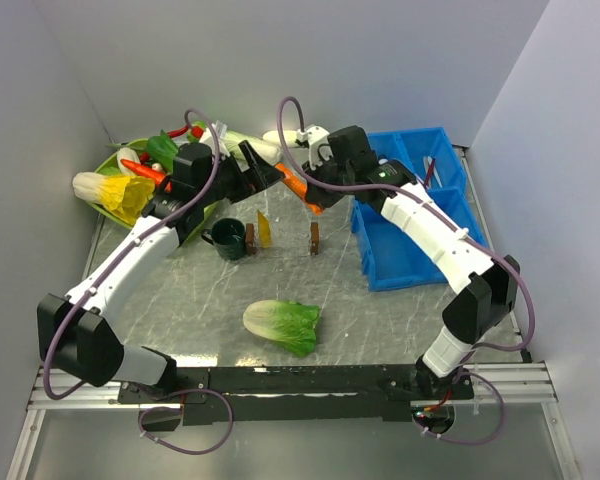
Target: Prepare toiletry sets of a toothbrush and toothpaste on the tray
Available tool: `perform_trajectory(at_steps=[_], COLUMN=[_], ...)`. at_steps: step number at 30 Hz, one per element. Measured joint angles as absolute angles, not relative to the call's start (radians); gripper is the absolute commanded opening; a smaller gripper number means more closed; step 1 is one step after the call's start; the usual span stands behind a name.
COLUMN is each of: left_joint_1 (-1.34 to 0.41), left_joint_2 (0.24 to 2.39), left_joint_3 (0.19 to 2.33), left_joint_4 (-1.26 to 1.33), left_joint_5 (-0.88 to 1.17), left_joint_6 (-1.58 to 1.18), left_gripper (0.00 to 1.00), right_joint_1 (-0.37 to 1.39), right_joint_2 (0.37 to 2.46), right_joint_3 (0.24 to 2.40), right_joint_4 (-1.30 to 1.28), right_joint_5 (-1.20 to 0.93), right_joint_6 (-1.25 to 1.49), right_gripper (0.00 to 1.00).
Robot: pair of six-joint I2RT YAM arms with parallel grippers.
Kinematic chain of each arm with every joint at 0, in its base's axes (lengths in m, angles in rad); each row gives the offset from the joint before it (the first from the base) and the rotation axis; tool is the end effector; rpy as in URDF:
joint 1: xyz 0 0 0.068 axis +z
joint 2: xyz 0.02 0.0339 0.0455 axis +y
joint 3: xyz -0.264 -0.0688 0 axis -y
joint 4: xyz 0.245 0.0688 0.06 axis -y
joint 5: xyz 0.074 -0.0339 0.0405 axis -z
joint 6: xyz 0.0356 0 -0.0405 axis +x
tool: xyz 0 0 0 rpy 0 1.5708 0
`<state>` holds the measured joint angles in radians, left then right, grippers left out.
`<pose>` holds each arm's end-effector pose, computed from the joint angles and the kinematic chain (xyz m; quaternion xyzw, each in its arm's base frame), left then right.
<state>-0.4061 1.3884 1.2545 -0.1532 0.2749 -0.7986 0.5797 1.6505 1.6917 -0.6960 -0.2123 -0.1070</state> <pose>0.2964 -0.1380 0.3692 -0.0743 0.7942 -0.4264 0.4265 0.3051 0.2088 0.3804 -0.3444 0.8241 0.1953 0.4052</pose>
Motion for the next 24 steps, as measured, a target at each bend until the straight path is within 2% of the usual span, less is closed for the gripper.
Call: perform_trajectory(at_steps=[18,24], left_joint_1=[-0.406,-0.406], left_joint_2=[1.331,1.353], left_joint_3=[1.178,1.178], left_joint_4=[-0.089,-0.075], left_joint_5=[0.276,0.295], left_joint_6=[-0.921,-0.946], left_gripper=[0.99,0.82], right_joint_1=[0.681,0.694], right_joint_2=[1.589,1.565], right_joint_3=[1.686,1.681], right_joint_4=[-0.711,-0.711], right_joint_5=[-0.148,-0.125], right_joint_6=[-0.163,-0.176], right_gripper=[0.0,0.0])
